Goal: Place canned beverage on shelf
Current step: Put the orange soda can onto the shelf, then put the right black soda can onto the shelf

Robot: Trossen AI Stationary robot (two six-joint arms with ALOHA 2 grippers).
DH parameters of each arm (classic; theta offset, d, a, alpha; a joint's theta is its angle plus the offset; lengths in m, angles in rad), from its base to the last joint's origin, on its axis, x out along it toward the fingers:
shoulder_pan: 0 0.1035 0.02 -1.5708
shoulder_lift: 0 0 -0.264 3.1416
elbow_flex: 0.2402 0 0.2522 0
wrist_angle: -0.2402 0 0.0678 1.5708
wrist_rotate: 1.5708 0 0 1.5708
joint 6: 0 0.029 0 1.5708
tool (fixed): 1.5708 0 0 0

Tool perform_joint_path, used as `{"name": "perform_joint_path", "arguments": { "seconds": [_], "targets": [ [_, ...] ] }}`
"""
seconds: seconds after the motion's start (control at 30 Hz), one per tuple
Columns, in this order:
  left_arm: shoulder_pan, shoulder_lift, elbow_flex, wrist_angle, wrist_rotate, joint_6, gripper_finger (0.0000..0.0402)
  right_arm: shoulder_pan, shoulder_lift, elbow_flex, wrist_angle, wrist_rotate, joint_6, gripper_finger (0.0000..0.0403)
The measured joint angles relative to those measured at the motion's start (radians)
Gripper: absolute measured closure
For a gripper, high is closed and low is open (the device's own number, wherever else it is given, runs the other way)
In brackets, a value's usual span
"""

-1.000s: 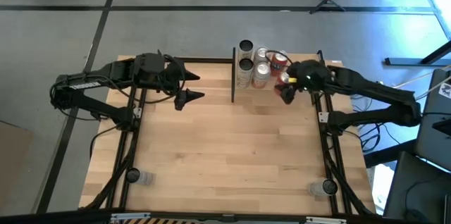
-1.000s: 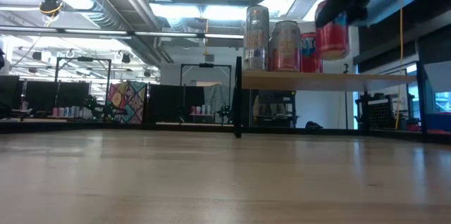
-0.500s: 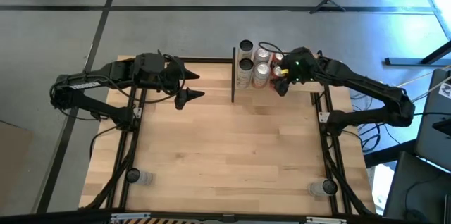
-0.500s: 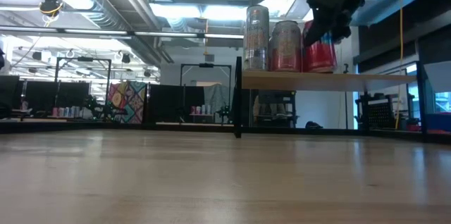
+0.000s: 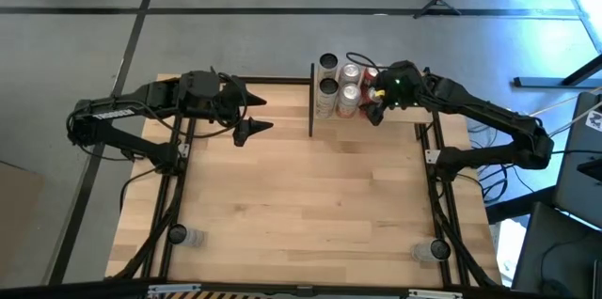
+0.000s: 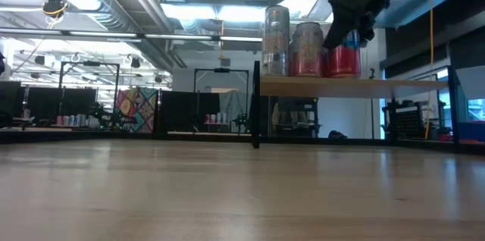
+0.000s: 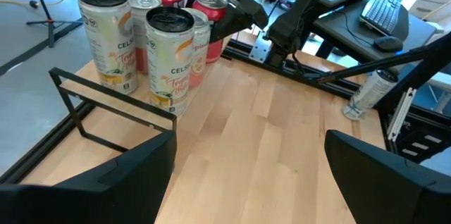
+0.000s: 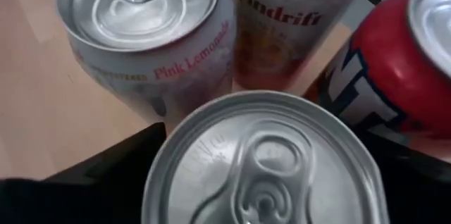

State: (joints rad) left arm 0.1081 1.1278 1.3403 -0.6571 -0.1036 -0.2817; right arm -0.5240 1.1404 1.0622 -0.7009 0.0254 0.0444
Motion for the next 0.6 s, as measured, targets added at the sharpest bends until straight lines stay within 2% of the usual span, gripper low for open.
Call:
{"name": "perform_joint_path", "arguments": {
  "seconds": [0.1,0.27,0.6],
  "targets": [
    [0.0,0.0,0.0,0.0,0.0,0.0,0.0051,0.0,-0.005,0.0,0.0,0.0,0.002,0.001],
    [0.0,0.0,0.0,0.0,0.0,0.001,0.0051,0.0,-0.026,0.022,-0.034,0.0,0.01,0.0021],
    [0.0,0.0,0.0,0.016,0.008,0.001,0.0051,0.001,-0.027,0.295,-0.277,-0.028,0.037,0.0027]
  ]
}}
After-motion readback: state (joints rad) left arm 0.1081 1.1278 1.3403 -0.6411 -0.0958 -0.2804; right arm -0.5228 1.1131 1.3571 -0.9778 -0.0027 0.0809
